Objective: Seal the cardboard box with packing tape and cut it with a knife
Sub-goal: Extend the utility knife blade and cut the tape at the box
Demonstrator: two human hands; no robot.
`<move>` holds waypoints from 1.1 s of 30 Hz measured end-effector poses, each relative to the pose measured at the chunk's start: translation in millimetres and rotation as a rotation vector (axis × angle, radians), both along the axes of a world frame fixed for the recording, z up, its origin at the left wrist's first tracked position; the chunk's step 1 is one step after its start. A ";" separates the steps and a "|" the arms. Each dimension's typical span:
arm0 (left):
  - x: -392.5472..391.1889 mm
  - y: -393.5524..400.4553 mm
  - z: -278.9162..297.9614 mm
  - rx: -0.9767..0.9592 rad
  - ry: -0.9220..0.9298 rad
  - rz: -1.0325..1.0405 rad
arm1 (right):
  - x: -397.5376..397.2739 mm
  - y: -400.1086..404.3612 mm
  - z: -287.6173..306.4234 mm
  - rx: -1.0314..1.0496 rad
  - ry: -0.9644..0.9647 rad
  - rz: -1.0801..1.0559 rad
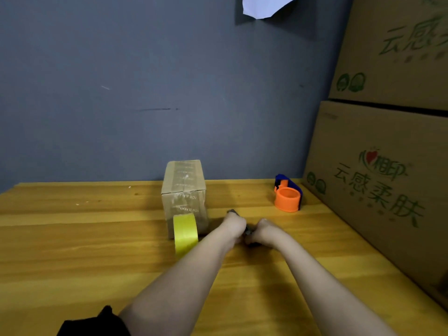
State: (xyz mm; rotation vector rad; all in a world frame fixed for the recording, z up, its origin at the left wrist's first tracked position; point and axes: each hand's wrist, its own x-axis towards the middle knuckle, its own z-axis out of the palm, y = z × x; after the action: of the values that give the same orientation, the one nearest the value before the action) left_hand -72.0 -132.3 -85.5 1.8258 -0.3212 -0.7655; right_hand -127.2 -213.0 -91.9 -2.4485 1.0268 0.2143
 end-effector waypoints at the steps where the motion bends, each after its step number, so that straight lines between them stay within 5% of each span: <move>1: -1.9 0.5 0.1 -0.050 0.086 0.046 | -2.2 2.3 0.5 0.000 -0.004 0.011; 5: -6.2 8.5 2.2 -0.208 0.289 0.146 | -13.5 9.9 -2.0 -0.028 -0.088 0.067; 11: -13.4 22.8 4.8 -0.370 0.153 0.125 | -39.5 37.3 -3.4 0.608 -0.605 0.089; 14: -23.6 28.8 4.8 -0.582 0.220 0.154 | -47.4 49.2 -9.3 0.814 -0.713 0.108; 19: -31.1 45.5 -16.3 -0.605 0.115 -0.006 | -49.2 60.7 -26.2 0.941 -0.804 0.081; 33: -33.5 64.0 -35.1 -0.741 0.208 -0.090 | -49.4 67.6 -37.8 0.987 -1.011 0.136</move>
State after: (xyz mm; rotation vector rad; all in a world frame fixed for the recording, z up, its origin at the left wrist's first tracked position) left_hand -105.4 -68.2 -120.6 1.0337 -0.4776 -0.7590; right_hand -176.6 -145.4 -129.7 -1.3753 0.1812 -0.3725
